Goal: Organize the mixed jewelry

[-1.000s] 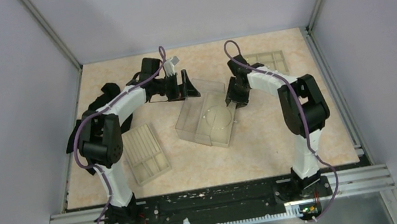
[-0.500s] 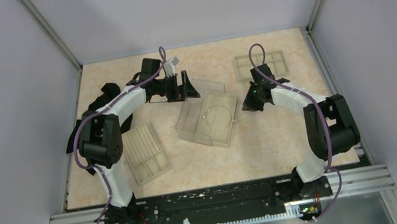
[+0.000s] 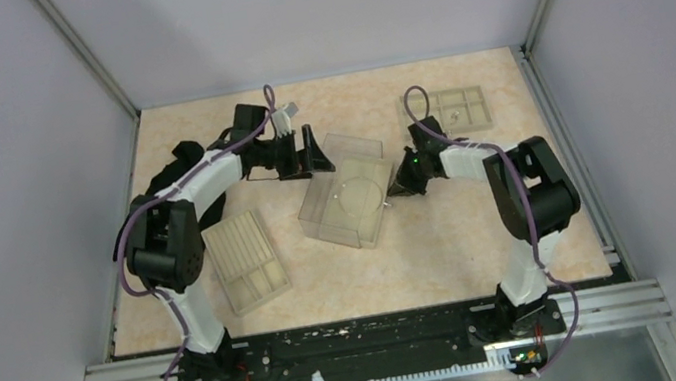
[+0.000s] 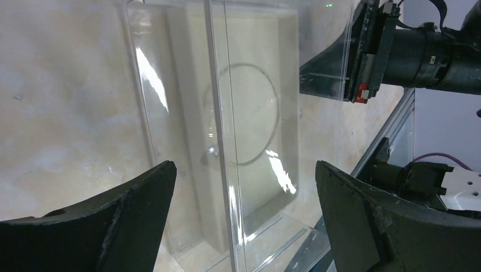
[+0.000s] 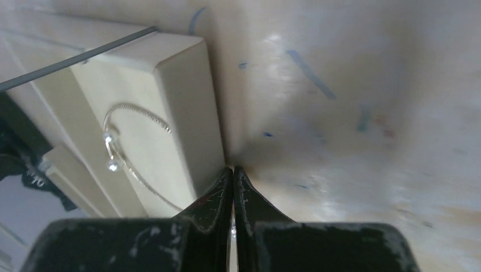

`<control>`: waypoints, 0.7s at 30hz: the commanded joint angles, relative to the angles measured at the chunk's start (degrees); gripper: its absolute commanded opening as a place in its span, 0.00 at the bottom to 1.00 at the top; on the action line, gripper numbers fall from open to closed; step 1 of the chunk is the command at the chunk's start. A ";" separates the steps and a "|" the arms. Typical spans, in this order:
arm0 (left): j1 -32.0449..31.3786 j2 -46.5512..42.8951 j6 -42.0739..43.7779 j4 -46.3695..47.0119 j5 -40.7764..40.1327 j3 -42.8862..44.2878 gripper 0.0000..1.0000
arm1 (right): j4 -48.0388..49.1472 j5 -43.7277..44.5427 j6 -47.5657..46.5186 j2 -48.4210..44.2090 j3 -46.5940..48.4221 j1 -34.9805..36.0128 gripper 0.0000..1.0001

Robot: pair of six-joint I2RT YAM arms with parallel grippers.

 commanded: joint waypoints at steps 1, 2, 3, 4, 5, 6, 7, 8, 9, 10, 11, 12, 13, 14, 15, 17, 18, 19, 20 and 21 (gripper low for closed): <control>-1.01 -1.47 -2.38 2.14 2.76 -1.84 0.98 | 8.50 -6.36 4.99 2.12 5.50 3.98 0.00; -1.10 -1.53 -2.89 2.71 3.00 -2.13 0.98 | 9.18 -6.93 5.88 2.43 6.49 4.61 0.00; -1.18 -1.63 -3.18 3.10 3.11 -2.29 0.98 | 10.03 -7.61 6.52 2.93 7.09 5.11 0.00; -1.14 -1.60 -3.40 3.26 3.06 -2.48 0.98 | 10.58 -8.16 7.06 3.38 7.50 5.37 0.00; -1.14 -1.66 -3.56 3.25 3.07 -2.41 0.98 | 10.81 -8.38 7.47 3.62 7.75 5.48 0.00; -1.19 -1.60 -3.61 3.30 2.87 -2.36 0.98 | 10.88 -8.60 7.51 3.66 7.98 5.44 0.00; -1.16 -1.79 -3.70 3.30 2.56 -2.28 0.98 | 10.46 -8.45 7.20 3.58 8.18 5.39 0.00; -1.16 -2.03 -3.57 3.25 2.26 -2.06 0.98 | 9.69 -8.14 6.58 3.26 8.38 5.41 0.00; -1.19 -2.23 -3.31 3.04 1.75 -1.67 0.98 | 8.44 -7.47 5.68 2.67 8.41 5.27 0.00; -1.18 -2.47 -2.90 2.40 0.91 -1.07 0.98 | 6.98 -6.66 4.66 2.03 8.46 5.02 0.00; -1.13 -2.78 -2.17 1.31 -0.40 -0.19 0.98 | 5.42 -5.72 3.46 0.99 8.36 4.65 0.00; -1.10 -3.08 -1.35 -0.19 -2.48 1.05 0.98 | 3.21 -4.23 1.95 -0.22 8.33 4.18 0.00; -1.04 -3.42 -0.58 -2.03 -5.27 2.41 0.98 | 0.39 -2.54 0.54 -1.57 8.21 3.71 0.00; -1.01 -3.90 0.08 -3.85 -9.01 3.89 0.98 | -1.48 -0.50 -1.04 -3.30 7.96 3.06 0.00; -0.78 -4.33 -0.21 -7.11 -14.13 6.16 0.98 | -3.05 1.14 -2.57 -5.12 7.59 2.25 0.02; 0.64 -5.83 -1.74 -12.75 -20.13 10.11 0.98 | -4.58 3.64 -5.22 -9.53 6.06 0.19 0.12; 1.13 -7.19 -2.55 -14.17 -22.91 10.97 0.98 | -5.44 4.87 -6.12 -11.80 4.95 -0.90 0.17; 1.51 -8.80 -3.27 -15.01 -25.79 11.12 0.98 | -6.25 5.98 -7.13 -14.80 3.93 -2.60 0.23; 1.70 -10.58 -3.42 -15.61 -28.54 10.70 0.98 | -6.93 6.91 -7.96 -16.83 2.80 -3.86 0.27; 1.71 -12.44 -3.48 -16.19 -31.49 9.91 0.98 | -7.65 7.77 -8.78 -18.78 1.78 -4.94 0.29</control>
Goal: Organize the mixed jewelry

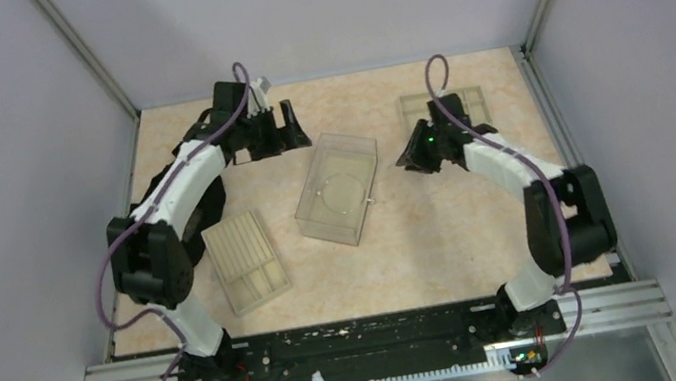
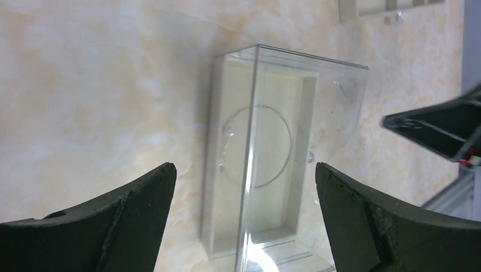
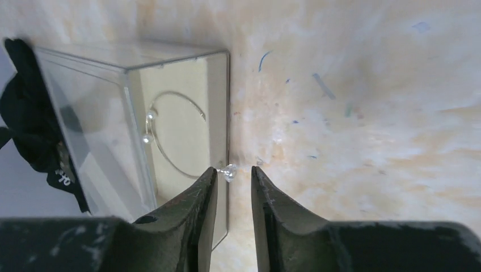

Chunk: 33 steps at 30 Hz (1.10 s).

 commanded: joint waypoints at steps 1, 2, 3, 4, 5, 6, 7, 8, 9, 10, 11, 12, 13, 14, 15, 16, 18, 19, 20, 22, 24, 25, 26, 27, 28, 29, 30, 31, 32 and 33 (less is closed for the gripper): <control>1.57 -10.49 -1.35 -7.04 -17.41 0.54 0.98 | -4.26 7.20 -6.55 -12.27 -3.17 -5.40 0.32; 1.56 -12.06 -1.53 -8.10 -19.63 -1.05 0.98 | -5.14 8.20 -7.42 -13.61 -3.73 -6.02 0.32; 1.58 -13.40 -2.47 -9.69 -23.99 -2.54 0.98 | -5.87 9.13 -8.33 -14.75 -4.06 -6.40 0.34; 1.56 -14.79 -3.78 -12.03 -26.40 -4.24 0.98 | -6.65 9.92 -9.15 -15.63 -4.23 -6.53 0.34; 1.55 -15.99 -5.53 -14.76 -28.25 -5.78 0.98 | -7.26 10.26 -9.92 -16.16 -4.24 -6.56 0.35; 1.55 -17.43 -7.94 -19.14 -29.75 -7.59 0.98 | -7.82 10.38 -10.53 -16.53 -4.18 -6.54 0.35; 1.55 -19.92 -10.99 -22.54 -31.71 -10.14 0.98 | -8.29 10.35 -10.83 -16.68 -4.11 -6.56 0.35; 1.55 -22.39 -13.47 -24.44 -33.22 -12.93 0.98 | -8.65 10.15 -10.97 -16.71 -4.11 -6.56 0.35; 1.55 -25.65 -15.53 -25.59 -35.27 -16.57 0.98 | -8.71 9.84 -10.97 -16.66 -4.21 -6.58 0.35; 1.60 -28.71 -17.75 -26.43 -37.40 -20.19 0.98 | -8.50 9.47 -10.89 -16.41 -4.37 -6.56 0.35; 2.12 -31.91 -19.90 -27.23 -38.67 -23.44 0.98 | -8.09 8.93 -10.64 -16.14 -4.60 -6.56 0.35; 3.03 -34.28 -21.69 -28.56 -38.84 -26.07 0.96 | -7.42 8.24 -10.29 -15.84 -4.88 -6.56 0.35; 4.10 -35.92 -23.28 -29.80 -38.31 -28.04 0.95 | -6.72 7.39 -9.99 -15.28 -4.95 -6.54 0.35; 5.10 -37.01 -24.68 -30.95 -37.34 -29.84 0.95 | -6.17 6.50 -9.66 -14.69 -4.98 -6.55 0.35; 5.82 -37.72 -25.64 -31.35 -36.36 -31.61 0.94 | -5.43 5.68 -9.42 -14.11 -4.97 -6.56 0.34; 6.65 -38.18 -25.82 -31.21 -35.26 -33.30 0.94 | -4.90 4.77 -9.18 -13.29 -4.92 -6.56 0.34; 8.88 -38.24 -26.10 -30.66 -33.85 -36.09 0.91 | -4.17 3.38 -9.06 -11.80 -4.43 -6.60 0.34; 10.18 -38.08 -25.97 -29.82 -33.44 -37.52 0.89 | -3.91 2.76 -9.09 -10.91 -4.14 -6.57 0.34; 11.44 -37.94 -25.82 -28.70 -33.02 -38.83 0.86 | -3.57 2.24 -9.09 -10.41 -3.94 -6.52 0.33; 13.79 -37.62 -24.56 -25.30 -31.66 -40.56 0.79 | -3.36 1.51 -9.32 -9.57 -3.52 -6.56 0.33; 14.93 -36.58 -24.03 -22.39 -31.83 -40.65 0.71 | -3.31 1.06 -9.57 -9.01 -3.41 -6.55 0.33; 15.78 -35.98 -23.75 -21.42 -32.00 -40.63 0.66 | -3.38 0.94 -9.64 -8.91 -3.39 -6.56 0.32; 16.61 -35.34 -23.22 -20.34 -32.09 -40.82 0.63 | -3.55 0.93 -9.83 -8.86 -3.50 -6.56 0.32; 17.65 -34.66 -23.22 -19.90 -32.56 -40.98 0.59 | -3.46 0.93 -9.84 -8.92 -3.73 -6.56 0.32; 18.73 -34.25 -22.87 -18.94 -32.47 -41.39 0.52 | -3.57 0.93 -9.87 -9.03 -3.88 -6.56 0.32; 19.49 -34.22 -22.09 -17.68 -32.14 -42.02 0.49 | -3.78 0.86 -9.92 -9.11 -3.97 -6.56 0.32; 20.48 -34.23 -21.33 -16.06 -31.67 -42.87 0.45 | -3.79 0.72 -9.95 -9.21 -4.14 -6.56 0.32; 21.86 -34.26 -20.17 -14.35 -30.73 -43.75 0.42 | -3.88 0.67 -9.96 -9.24 -4.33 -6.56 0.32; 22.59 -34.20 -18.95 -12.89 -29.39 -44.80 0.40 | -3.81 0.69 -10.05 -9.29 -4.49 -6.56 0.32; 22.94 -33.90 -18.54 -12.22 -29.05 -45.48 0.39 | -3.84 0.73 -10.07 -9.39 -4.61 -6.56 0.32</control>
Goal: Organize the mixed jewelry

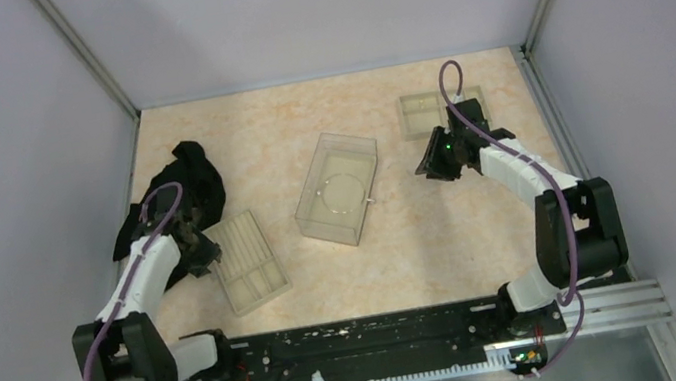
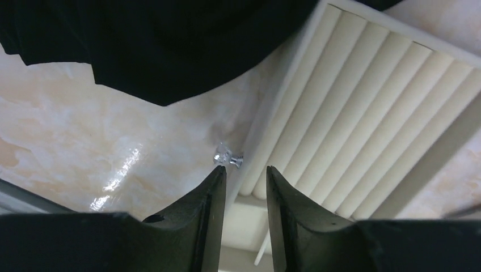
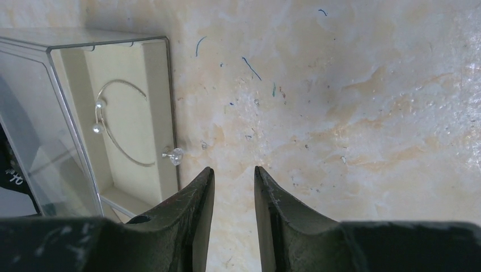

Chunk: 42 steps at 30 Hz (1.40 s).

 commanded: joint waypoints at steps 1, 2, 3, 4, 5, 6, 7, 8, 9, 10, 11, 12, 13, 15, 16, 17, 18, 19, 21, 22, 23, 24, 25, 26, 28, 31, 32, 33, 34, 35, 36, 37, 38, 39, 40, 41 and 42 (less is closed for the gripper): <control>2.49 0.80 0.10 5.66 2.90 -2.87 0.37 | 1.75 -0.73 -0.75 -0.66 0.01 0.22 0.32; 2.57 1.27 0.51 6.03 3.09 -2.61 0.36 | 1.78 -0.72 -0.77 -0.68 -0.05 0.24 0.32; 2.63 1.83 0.79 6.13 3.00 -2.16 0.36 | 1.77 -0.71 -0.73 -0.60 -0.07 0.22 0.32; 2.71 2.57 1.11 6.30 2.53 -1.76 0.37 | 1.76 -0.71 -0.71 -0.60 -0.11 0.22 0.32; 2.81 3.21 1.72 6.67 2.29 -1.47 0.38 | 1.85 -0.79 -0.65 -0.57 -0.08 0.22 0.32; 2.96 4.01 2.17 6.91 2.19 -1.33 0.38 | 1.91 -0.80 -0.55 -0.50 -0.04 0.22 0.32; 3.09 4.70 2.76 7.48 2.52 -1.34 0.38 | 2.11 -0.82 -0.50 -0.49 -0.06 0.23 0.32; 3.19 5.37 3.41 8.01 2.64 -1.32 0.38 | 2.10 -0.80 -0.46 -0.45 0.01 0.22 0.32; 3.29 6.09 3.82 8.22 2.63 -1.30 0.38 | 2.14 -0.80 -0.37 -0.40 0.07 0.22 0.31; 3.51 6.62 4.26 8.27 2.78 -1.07 0.37 | 2.10 -0.80 -0.34 -0.36 0.14 0.22 0.32; 3.50 6.97 4.63 8.25 2.91 -0.70 0.36 | 2.12 -0.80 -0.30 -0.25 0.16 0.26 0.31; 3.57 7.11 4.69 8.25 2.79 -0.43 0.35 | 2.15 -0.80 -0.21 -0.26 0.11 0.22 0.31; 3.59 7.14 4.83 8.38 2.76 -0.22 0.33 | 2.17 -0.80 -0.05 -0.24 0.01 0.22 0.31; 3.55 7.07 5.12 8.54 2.84 0.06 0.26 | 2.36 -0.89 0.27 -0.27 -0.22 0.22 0.31; 3.57 7.15 5.17 8.41 2.95 0.29 0.22 | 2.40 -0.97 0.39 -0.24 -0.36 0.22 0.31; 3.60 7.20 5.29 8.22 3.22 0.80 0.16 | 2.41 -0.98 0.48 -0.31 -0.42 0.22 0.31; 3.56 7.18 5.47 8.11 3.76 1.12 0.12 | 2.39 -0.98 0.58 -0.33 -0.50 0.26 0.31; 3.55 7.11 5.66 8.07 4.82 1.49 0.11 | 2.39 -0.91 0.66 -0.43 -0.67 0.22 0.31; 3.55 7.23 5.85 8.38 8.42 2.19 0.06 | 2.41 -0.89 0.76 -0.48 -0.81 0.22 0.31; 3.42 7.48 6.08 8.68 10.74 2.55 0.02 | 2.48 -0.89 0.82 -0.48 -0.98 0.26 0.31; 3.22 7.74 6.19 8.91 13.24 3.03 0.00 | 2.49 -0.89 0.92 -0.53 -1.06 0.25 0.30; 2.76 8.05 6.24 8.95 14.38 3.61 0.00 | 2.46 -0.97 1.00 -0.54 -1.13 0.22 0.30; 2.15 8.31 6.30 8.89 14.72 4.47 0.00 | 2.45 -0.98 1.03 -0.49 -1.09 0.22 0.30; 1.47 8.57 6.22 8.68 14.42 5.43 0.00 | 2.48 -1.05 1.11 -0.50 -1.16 0.24 0.30; 0.57 9.37 5.36 8.31 13.47 7.80 0.00 | 2.46 -1.06 1.24 -0.55 -1.14 0.26 0.30; -0.03 11.88 6.32 10.66 14.31 11.71 0.00 | 2.62 -1.24 1.25 -0.51 -0.95 0.26 0.30; -0.24 13.42 7.05 11.31 14.13 13.63 0.00 | 2.63 -1.36 1.25 -0.50 -0.90 0.22 0.30; -0.23 15.17 7.71 11.43 13.03 15.72 0.00 | 2.55 -1.40 1.29 -0.53 -0.66 0.22 0.30; -0.26 17.01 8.40 11.46 12.28 17.83 0.00 | 2.46 -1.34 1.16 -0.61 -0.51 0.22 0.30; -0.24 19.15 9.12 11.58 10.71 19.95 0.00 | 2.30 -1.13 1.13 -0.65 -0.31 0.22 0.30; -0.31 21.22 10.09 11.77 9.93 21.83 0.00 | 2.16 -0.96 1.13 -0.66 -0.18 0.22 0.30; -0.26 23.38 10.76 11.71 9.54 23.88 0.00 | 2.04 -0.90 1.12 -0.78 -0.20 0.22 0.30; -0.28 25.30 10.97 11.54 9.48 25.70 0.00 | 1.94 -0.85 1.08 -0.87 -0.10 0.22 0.30; -0.23 26.78 11.29 11.95 9.69 27.10 0.00 | 1.64 -0.69 1.04 -0.91 0.05 0.22 0.30; -1.10 27.90 11.46 12.48 10.23 27.98 0.00 | 1.23 -0.51 1.04 -1.18 0.06 0.22 0.30; -2.07 28.75 11.36 12.78 10.75 28.69 0.00 | 0.94 -0.22 1.06 -1.40 0.00 0.22 0.30; -3.01 29.48 10.97 12.93 10.33 29.38 0.00 | 0.84 0.07 1.11 -1.78 -0.23 0.22 0.30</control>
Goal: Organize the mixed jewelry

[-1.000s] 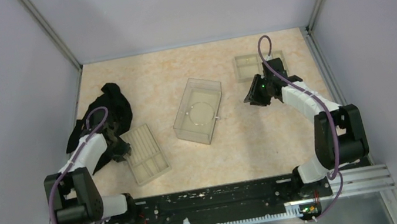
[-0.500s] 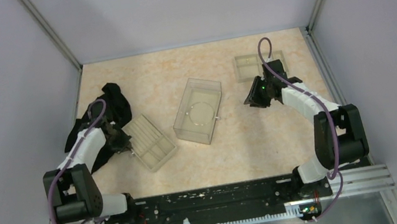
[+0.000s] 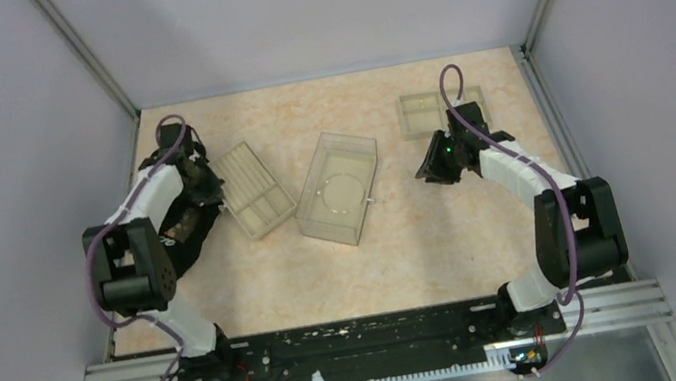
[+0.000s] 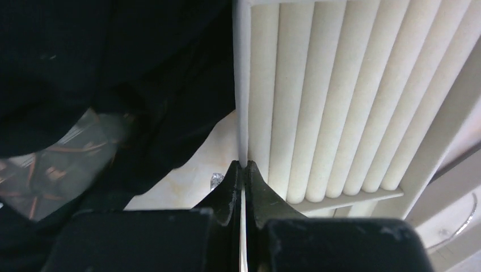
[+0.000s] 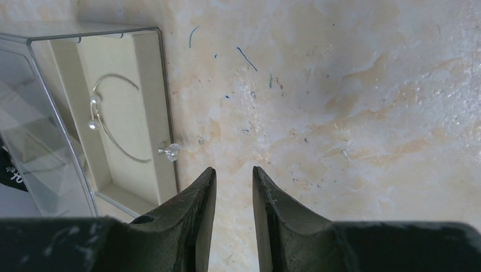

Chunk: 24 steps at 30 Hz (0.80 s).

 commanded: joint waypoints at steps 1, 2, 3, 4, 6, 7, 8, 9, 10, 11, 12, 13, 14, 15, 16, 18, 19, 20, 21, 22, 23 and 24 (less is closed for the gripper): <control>-3.53 3.20 0.85 2.11 -0.41 4.00 0.00 | 0.05 1.23 0.13 -2.18 0.97 0.22 0.30; -4.54 3.66 0.33 2.11 -0.65 4.31 0.00 | -0.04 1.41 0.26 -2.63 0.73 0.22 0.30; -5.70 4.16 -0.66 1.95 -1.01 4.60 0.00 | -0.16 1.63 0.41 -3.11 0.45 0.22 0.30; -6.94 4.50 -1.70 1.94 -1.25 4.61 0.00 | -0.33 1.73 0.59 -3.47 0.15 0.20 0.30; -10.04 4.99 -3.85 1.87 -0.95 4.64 0.00 | -0.56 1.87 0.75 -4.11 -0.26 0.23 0.30; -11.63 5.13 -5.42 1.74 -0.98 4.55 0.00 | -0.79 2.02 0.78 -4.37 -0.38 0.22 0.30; -13.42 5.16 -6.93 1.67 -0.90 4.41 0.00 | -1.01 2.34 0.80 -4.66 -0.48 0.22 0.30; -15.06 4.98 -9.00 1.68 -0.86 4.16 0.00 | -1.23 2.54 0.80 -4.87 -0.63 0.22 0.30; -16.68 4.80 -10.86 2.01 -0.49 3.62 0.00 | -1.47 2.86 0.79 -5.08 -0.65 0.22 0.30; -18.07 4.40 -12.73 2.40 -0.27 2.90 0.00 | -1.79 3.23 0.67 -5.25 -0.61 0.24 0.30; -19.22 3.99 -14.53 3.06 0.32 2.21 0.00 | -2.09 3.62 0.38 -5.48 -0.54 0.23 0.30; -20.23 3.60 -15.43 4.28 0.98 1.39 0.00 | -2.36 4.07 0.15 -5.72 -0.42 0.22 0.30; -20.98 3.31 -15.61 5.53 1.06 0.76 0.00 | -2.54 4.37 -0.01 -5.87 -0.29 0.22 0.30; -21.46 3.50 -15.47 5.76 1.09 0.84 0.00 | -2.73 4.63 -0.18 -6.04 -0.15 0.22 0.30; -21.50 3.89 -14.63 5.34 0.99 1.23 0.00 | -2.90 4.84 -0.38 -6.15 -0.07 0.22 0.30; -21.33 5.33 -10.66 4.76 0.56 2.75 0.00 | -3.25 5.22 -0.80 -6.37 0.41 0.22 0.31; -21.18 6.40 -7.75 3.77 0.41 4.17 0.00 | -3.50 5.36 -1.12 -6.42 0.68 0.22 0.31; -21.08 7.57 -5.64 1.53 -0.71 6.03 0.00 | -3.85 5.92 -1.37 -6.49 1.10 0.22 0.31; -20.82 9.29 -3.58 -0.90 -2.23 8.84 0.00 | -4.37 6.54 -1.71 -6.64 1.80 0.25 0.32; -20.55 10.28 -1.27 -2.59 -3.27 10.27 0.00 | -4.92 7.14 -2.11 -6.85 2.47 0.22 0.33; -19.94 10.89 2.03 -2.93 -2.93 10.98 0.00 | -5.38 7.75 -2.58 -7.37 2.99 0.22 0.34; -19.24 11.34 4.93 -2.96 -1.78 11.52 0.00 | -5.64 8.14 -3.22 -7.86 3.66 0.22 0.35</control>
